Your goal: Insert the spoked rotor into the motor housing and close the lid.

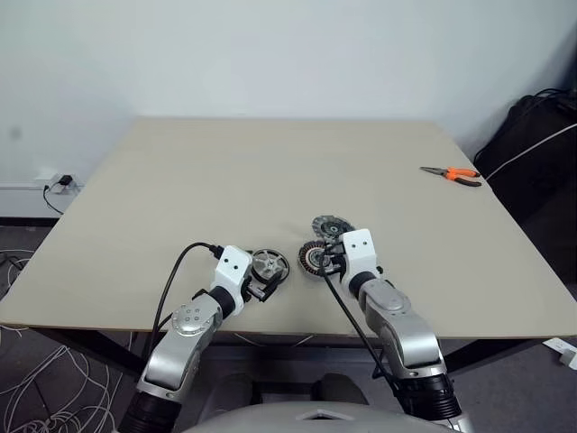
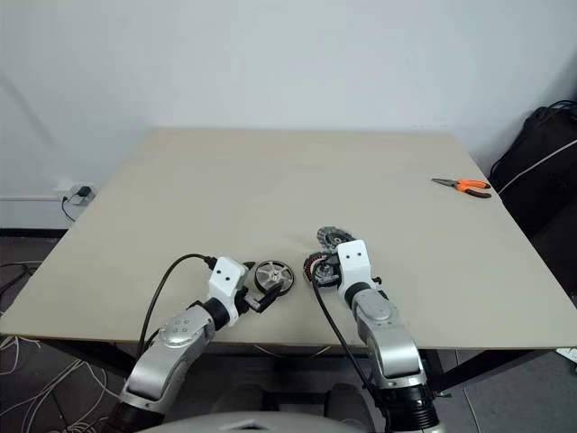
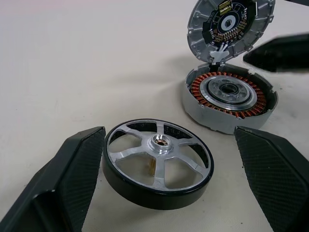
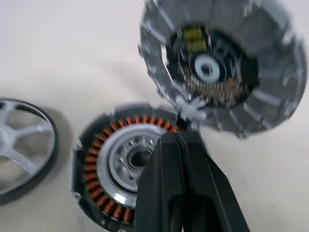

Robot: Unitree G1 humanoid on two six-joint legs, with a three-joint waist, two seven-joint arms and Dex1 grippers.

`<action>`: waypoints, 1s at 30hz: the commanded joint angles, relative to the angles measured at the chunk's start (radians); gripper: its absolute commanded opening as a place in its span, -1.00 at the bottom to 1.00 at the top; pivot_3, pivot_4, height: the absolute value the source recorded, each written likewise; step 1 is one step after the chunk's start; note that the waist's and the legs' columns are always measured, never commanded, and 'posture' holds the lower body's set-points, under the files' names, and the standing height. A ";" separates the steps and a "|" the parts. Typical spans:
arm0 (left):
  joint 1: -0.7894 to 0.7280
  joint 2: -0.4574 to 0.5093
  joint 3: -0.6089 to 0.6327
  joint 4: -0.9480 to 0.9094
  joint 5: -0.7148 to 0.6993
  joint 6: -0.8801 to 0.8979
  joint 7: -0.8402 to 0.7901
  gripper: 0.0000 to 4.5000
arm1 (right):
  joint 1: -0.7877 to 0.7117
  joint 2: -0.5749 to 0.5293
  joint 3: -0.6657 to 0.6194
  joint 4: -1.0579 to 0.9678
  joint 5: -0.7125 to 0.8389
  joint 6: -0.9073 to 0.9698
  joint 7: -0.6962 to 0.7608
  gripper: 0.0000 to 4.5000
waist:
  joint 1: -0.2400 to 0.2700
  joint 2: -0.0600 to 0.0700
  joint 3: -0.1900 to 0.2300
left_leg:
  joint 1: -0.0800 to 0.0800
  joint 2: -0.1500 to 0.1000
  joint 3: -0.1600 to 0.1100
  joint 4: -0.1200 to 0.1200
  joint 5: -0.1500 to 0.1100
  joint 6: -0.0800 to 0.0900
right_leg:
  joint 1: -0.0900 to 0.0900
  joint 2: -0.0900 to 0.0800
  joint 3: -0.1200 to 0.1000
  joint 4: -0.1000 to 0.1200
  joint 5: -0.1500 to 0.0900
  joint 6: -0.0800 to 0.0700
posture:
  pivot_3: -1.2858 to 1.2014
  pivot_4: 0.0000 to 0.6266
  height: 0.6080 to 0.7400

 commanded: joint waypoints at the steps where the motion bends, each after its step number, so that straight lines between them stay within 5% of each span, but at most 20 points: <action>1: -0.011 -0.001 0.009 -0.022 0.001 -0.022 0.002 1.00 | -0.025 0.005 0.013 -0.029 0.000 -0.020 0.007 -0.99 | 0.000 0.000 0.000 | 0.000 0.000 0.000 0.000 0.000 0.000 | 0.000 0.000 0.000 0.000 0.000 0.000 | 0.03 -1.00 1.00; 30: -0.008 -0.001 0.013 -0.023 0.003 -0.025 0.002 1.00 | -0.056 0.021 0.014 0.174 -0.021 -0.077 0.001 -0.99 | 0.000 0.000 0.000 | 0.000 0.000 0.000 0.000 0.000 0.000 | 0.000 0.000 0.000 0.000 0.000 0.000 | 0.03 -1.00 1.00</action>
